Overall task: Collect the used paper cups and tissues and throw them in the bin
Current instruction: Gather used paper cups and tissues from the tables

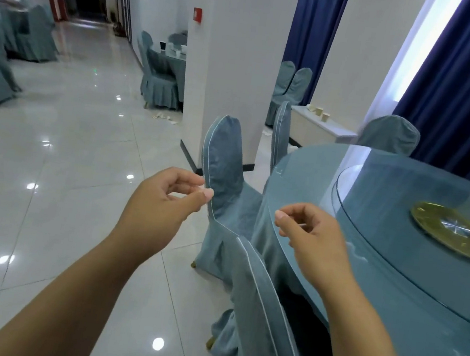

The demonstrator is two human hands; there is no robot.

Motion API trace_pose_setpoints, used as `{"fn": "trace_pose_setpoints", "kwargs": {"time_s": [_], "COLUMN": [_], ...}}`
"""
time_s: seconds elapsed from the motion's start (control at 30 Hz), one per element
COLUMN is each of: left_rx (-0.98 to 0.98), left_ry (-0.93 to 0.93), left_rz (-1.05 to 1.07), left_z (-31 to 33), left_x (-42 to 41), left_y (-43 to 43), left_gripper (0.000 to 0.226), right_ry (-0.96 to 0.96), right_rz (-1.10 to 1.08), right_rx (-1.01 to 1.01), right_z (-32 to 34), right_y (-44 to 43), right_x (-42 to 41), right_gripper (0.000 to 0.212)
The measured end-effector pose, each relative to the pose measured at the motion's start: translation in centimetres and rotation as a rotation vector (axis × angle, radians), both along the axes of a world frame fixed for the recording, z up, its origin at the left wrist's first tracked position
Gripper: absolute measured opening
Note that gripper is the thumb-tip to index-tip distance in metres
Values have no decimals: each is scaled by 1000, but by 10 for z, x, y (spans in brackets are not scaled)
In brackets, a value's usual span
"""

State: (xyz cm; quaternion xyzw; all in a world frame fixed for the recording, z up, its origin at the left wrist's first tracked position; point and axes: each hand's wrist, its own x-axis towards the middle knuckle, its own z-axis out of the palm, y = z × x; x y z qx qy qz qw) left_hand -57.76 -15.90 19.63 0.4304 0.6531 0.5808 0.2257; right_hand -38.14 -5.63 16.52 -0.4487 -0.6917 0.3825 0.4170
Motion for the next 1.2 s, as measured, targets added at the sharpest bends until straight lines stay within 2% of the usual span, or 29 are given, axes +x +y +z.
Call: {"fn": "trace_pose_setpoints", "kwargs": {"time_s": [0.3,0.6,0.97,1.2], "left_rx": [7,-4,-37,-42], "left_ry": [-9,-67,22,-12], "left_rz": [-125,-233,-245,-206], "left_z": [2,-3,-6,-5], "left_x": [-182,-306,-448,-526], "left_y": [101,212,422,536], "left_gripper": [10,9,13,14], "right_ry": [20,-29,21,-10], "right_rz": [-102,-191,-250,-173], "right_rx": [9,-4,-8,-3], "right_z": [5,0,-14,4], "right_y": [77,167,369,486], "right_x": [-168,-282,-419,-509], "right_gripper": [8,6,5,5]}}
